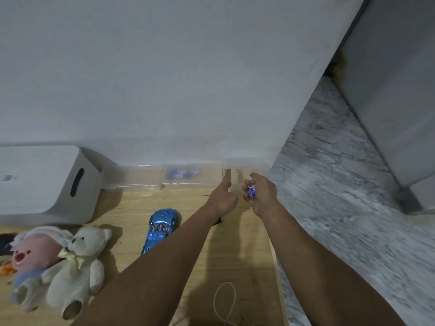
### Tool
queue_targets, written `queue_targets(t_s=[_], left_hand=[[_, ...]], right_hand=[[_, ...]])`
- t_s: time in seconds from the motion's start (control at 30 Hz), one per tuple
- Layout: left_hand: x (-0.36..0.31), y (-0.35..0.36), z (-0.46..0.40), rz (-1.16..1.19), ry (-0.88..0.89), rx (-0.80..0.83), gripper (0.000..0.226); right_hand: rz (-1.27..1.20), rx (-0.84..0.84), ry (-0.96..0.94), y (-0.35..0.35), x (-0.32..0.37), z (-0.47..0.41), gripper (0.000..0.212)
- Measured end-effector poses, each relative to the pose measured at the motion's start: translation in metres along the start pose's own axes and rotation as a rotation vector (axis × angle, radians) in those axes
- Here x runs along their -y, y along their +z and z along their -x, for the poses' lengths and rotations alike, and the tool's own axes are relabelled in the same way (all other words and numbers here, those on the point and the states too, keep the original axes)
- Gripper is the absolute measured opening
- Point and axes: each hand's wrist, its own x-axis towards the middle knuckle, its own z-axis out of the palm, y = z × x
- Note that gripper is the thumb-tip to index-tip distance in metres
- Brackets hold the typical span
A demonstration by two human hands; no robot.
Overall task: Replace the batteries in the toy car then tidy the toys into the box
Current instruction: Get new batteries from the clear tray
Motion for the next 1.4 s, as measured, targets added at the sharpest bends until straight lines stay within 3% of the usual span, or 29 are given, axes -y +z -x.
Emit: queue_targets(t_s=[0.13, 0.43, 0.7, 0.87, 0.93, 1.1, 1.17, 1.27, 1.4], left_hand=[[-0.004, -0.003, -0.002, -0.016, -0.001, 0.031, 0.092], [-0.002, -0.004, -0.002, -0.055, 0.003, 0.022, 0.093], [-0.001, -0.006, -0.001, -0.049, 0.012, 0.025, 0.093], [-0.001, -0.004, 0.0, -0.036, 0.014, 0.039, 0.092], [-0.001, -0.003, 0.001, -0.033, 0.018, 0.034, 0.09], [0.001, -0.002, 0.0, -0.103, 0.033, -0.048, 0.064], [0.003, -0.002, -0.001, -0.234, 0.065, -0.102, 0.06], [0.005, -0.004, 0.0, -0.51, 0.146, -0.118, 0.071], [0.006, -0.005, -0.007, -0.717, 0.137, 0.04, 0.078]], right_hand=[[-0.178, 0.05, 0.04, 0.003, 0.004, 0.001, 0.011], [-0.402, 0.064, 0.065, 0.006, 0.012, -0.001, 0.026], [-0.386, 0.013, 0.066, 0.009, 0.023, -0.003, 0.035], [-0.246, -0.08, 0.039, 0.005, 0.027, -0.002, 0.031], [-0.166, -0.141, 0.002, 0.001, 0.025, -0.003, 0.015], [0.181, -0.291, -0.191, -0.009, 0.014, -0.018, 0.019], [0.318, -0.327, -0.244, -0.01, 0.01, -0.023, 0.004], [0.519, -0.36, -0.326, -0.014, 0.005, -0.03, 0.02], [0.764, -0.332, -0.471, -0.021, 0.002, -0.031, 0.024]])
